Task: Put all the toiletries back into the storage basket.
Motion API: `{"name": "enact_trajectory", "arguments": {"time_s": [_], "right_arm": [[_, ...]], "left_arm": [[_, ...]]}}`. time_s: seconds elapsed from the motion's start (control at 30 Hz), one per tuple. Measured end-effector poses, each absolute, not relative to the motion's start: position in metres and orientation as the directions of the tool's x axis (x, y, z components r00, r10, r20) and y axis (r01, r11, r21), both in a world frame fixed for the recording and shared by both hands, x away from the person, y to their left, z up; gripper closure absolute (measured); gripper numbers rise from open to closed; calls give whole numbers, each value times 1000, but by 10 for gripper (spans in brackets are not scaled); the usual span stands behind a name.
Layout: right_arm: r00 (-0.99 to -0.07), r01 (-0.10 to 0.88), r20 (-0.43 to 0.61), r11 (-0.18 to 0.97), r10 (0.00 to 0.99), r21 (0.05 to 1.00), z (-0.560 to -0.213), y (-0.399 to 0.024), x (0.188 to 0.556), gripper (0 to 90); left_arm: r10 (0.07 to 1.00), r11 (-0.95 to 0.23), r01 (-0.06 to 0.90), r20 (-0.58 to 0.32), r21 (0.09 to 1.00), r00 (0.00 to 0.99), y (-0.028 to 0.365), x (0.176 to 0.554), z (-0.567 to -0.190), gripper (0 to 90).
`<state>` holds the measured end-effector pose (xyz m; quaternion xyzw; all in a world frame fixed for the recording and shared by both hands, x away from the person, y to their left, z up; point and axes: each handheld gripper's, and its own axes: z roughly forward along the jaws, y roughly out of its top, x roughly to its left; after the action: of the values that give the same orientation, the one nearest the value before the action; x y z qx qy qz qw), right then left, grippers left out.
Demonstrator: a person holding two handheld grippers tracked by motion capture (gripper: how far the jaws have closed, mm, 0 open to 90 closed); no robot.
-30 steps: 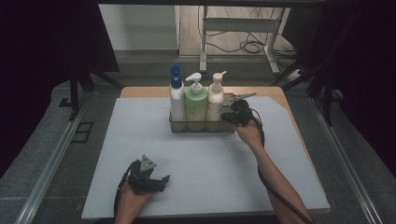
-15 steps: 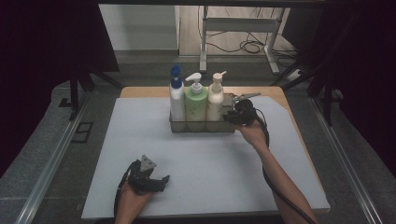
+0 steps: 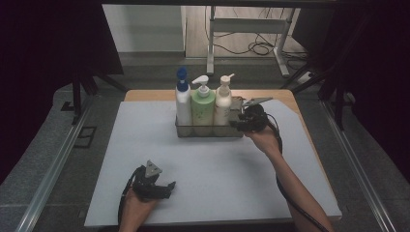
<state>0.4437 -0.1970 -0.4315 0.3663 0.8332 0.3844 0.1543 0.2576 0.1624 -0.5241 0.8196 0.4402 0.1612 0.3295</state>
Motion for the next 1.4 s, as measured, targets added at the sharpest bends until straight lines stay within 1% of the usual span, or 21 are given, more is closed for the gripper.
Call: {"name": "enact_trajectory", "arguments": {"time_s": [0.4, 1.03, 1.4], "right_arm": [[-719, 456, -6, 477, 695, 751, -425, -196, 426, 348], [-764, 421, -12, 512, 645, 748, -419, -209, 391, 183], [-772, 415, -19, 526, 636, 742, -422, -217, 372, 139]], "left_arm": [[828, -395, 615, -25, 682, 560, 162, 258, -524, 103], [828, -396, 615, -24, 683, 560, 162, 257, -524, 103], [828, -396, 615, -24, 682, 560, 162, 257, -524, 104]]}}
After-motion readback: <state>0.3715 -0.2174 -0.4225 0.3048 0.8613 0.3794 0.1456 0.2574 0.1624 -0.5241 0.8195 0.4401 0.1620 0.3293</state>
